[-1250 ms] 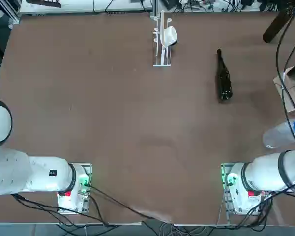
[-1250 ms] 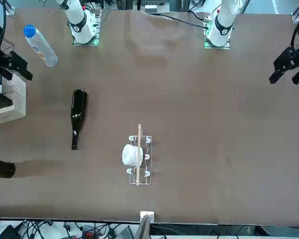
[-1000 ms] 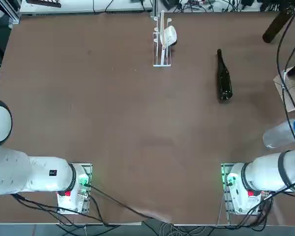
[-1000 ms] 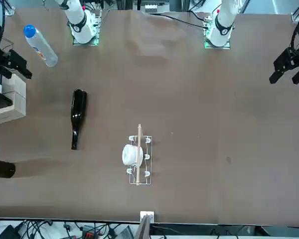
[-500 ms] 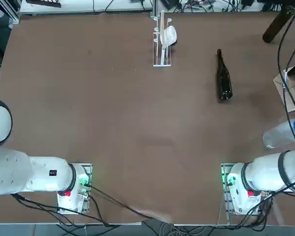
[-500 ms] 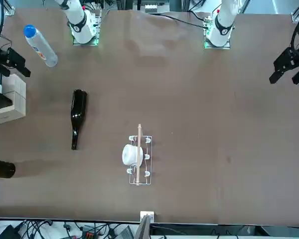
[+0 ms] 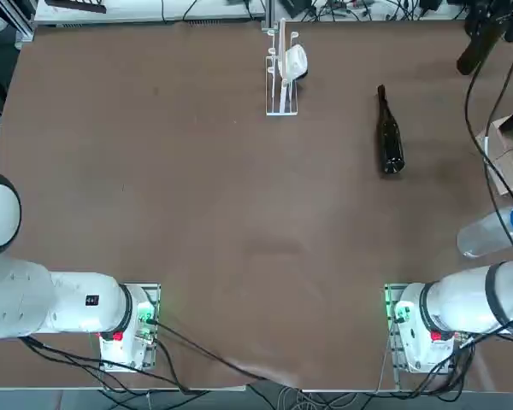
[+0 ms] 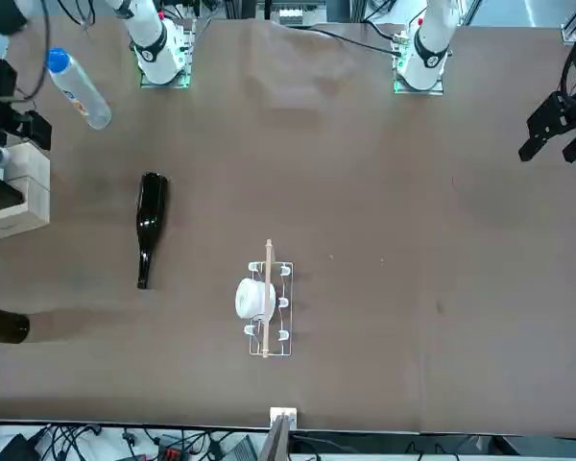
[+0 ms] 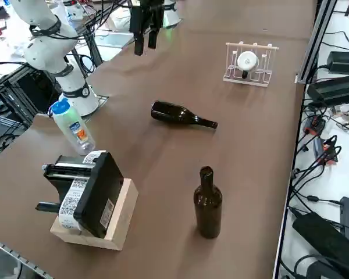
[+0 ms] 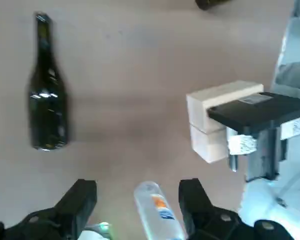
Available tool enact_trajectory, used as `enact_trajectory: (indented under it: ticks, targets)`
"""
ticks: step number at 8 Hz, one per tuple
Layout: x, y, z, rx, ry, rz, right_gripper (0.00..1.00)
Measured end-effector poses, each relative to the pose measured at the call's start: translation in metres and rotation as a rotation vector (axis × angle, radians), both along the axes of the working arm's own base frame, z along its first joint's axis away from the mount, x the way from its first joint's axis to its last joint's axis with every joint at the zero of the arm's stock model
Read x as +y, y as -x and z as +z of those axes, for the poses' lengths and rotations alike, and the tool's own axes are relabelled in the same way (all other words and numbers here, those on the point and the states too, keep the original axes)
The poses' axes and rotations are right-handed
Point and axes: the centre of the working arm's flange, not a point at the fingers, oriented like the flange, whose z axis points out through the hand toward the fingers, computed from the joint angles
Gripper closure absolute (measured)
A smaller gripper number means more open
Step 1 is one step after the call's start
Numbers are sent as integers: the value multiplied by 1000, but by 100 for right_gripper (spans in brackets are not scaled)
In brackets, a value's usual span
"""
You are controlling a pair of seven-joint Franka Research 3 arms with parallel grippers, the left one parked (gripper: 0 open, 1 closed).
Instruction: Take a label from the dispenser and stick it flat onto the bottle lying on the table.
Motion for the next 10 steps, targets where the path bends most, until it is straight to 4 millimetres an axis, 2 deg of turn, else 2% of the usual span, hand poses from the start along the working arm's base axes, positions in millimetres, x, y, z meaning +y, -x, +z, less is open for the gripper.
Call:
enact_trajectory:
  ticks: [2,6,8,10]
  targets:
    - [-14,2,-46,34,168,40,0]
    - [-30,26,-153,64,499,63,0]
    - [-36,41,-192,39,630,105,0]
    - [-45,46,-230,-8,759,112,1]
